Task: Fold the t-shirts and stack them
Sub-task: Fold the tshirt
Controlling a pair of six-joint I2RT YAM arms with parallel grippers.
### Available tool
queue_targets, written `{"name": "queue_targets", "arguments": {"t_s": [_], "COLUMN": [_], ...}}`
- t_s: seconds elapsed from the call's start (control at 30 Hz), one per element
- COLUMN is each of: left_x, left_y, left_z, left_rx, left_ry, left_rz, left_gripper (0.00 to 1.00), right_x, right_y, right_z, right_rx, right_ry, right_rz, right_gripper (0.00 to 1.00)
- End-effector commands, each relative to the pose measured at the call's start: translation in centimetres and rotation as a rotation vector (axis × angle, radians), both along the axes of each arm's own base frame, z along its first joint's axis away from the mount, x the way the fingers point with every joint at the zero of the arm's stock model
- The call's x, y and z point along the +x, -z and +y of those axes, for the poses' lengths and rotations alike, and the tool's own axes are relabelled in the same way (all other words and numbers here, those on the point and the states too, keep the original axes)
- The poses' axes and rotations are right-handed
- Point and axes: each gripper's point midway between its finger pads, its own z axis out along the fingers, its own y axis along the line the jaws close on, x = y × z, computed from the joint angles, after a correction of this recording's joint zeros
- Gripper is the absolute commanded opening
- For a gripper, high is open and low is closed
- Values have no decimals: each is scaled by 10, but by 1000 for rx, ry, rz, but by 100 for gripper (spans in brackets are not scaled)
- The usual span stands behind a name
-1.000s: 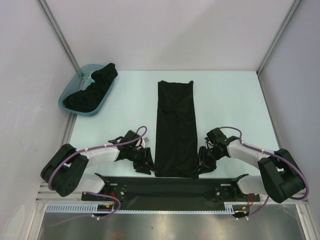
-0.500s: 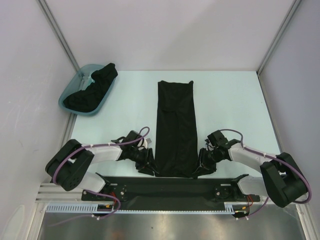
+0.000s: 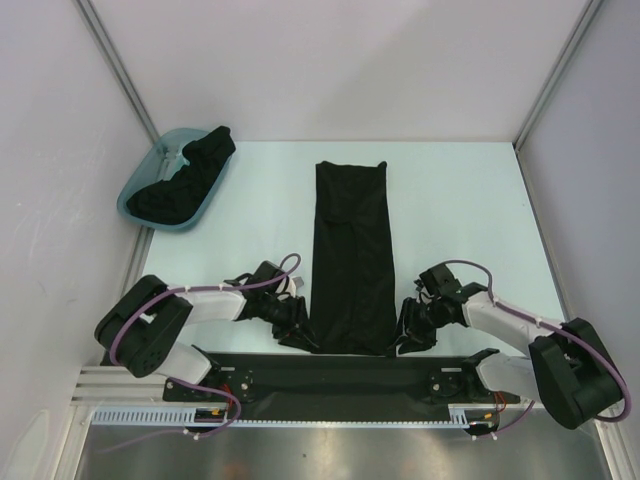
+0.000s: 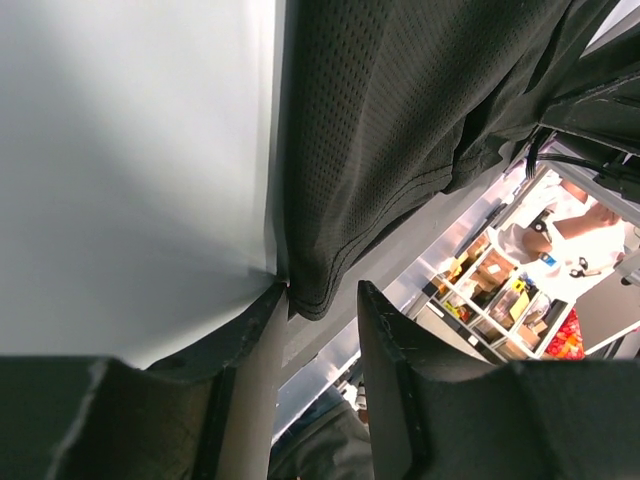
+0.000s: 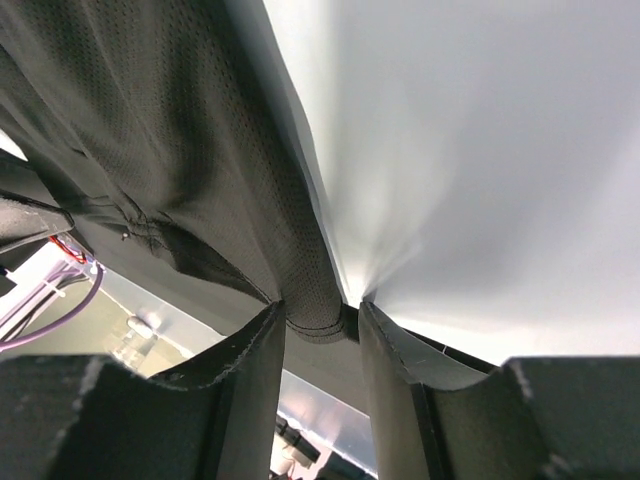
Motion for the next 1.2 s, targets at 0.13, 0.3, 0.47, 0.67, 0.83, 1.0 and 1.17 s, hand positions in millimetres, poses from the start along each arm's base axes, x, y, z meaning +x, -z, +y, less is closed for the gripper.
{"name": "queue_targets", "arguments": {"t_s": [0.13,0.3,0.47,0.67,0.83,1.0,1.17], "left_x": [7,11,10,12,11,32,59], "left_y": [18,19,22,22,18,-12,-45], "left_z": [11,7,6,1,-1,-10,-17], "left_rx": [94,71,64,43,39,7,9], "left_ry": [-42,-60,-72,-74,-49,-52,-63], "left_rz": [-50,-69,-74,-95,-130,-267,-389], "left_gripper": [40,39,37,21,0,0,0], "right_x": [2,6,8,10,16,40,64], "right_y": [26,32,37,36,23,-9,-36], "right_z": [-24,-19,-19,-20,-14,-4,5], "right_rx": [-117,-81,-80,-85,-44,24,69], "right_ry": [33,46,54,53,34,51,61], "right_rz": [-58,-77,-88,-99,-149,-264,-308], "right_gripper": [42,40,34,20,0,0,0]}}
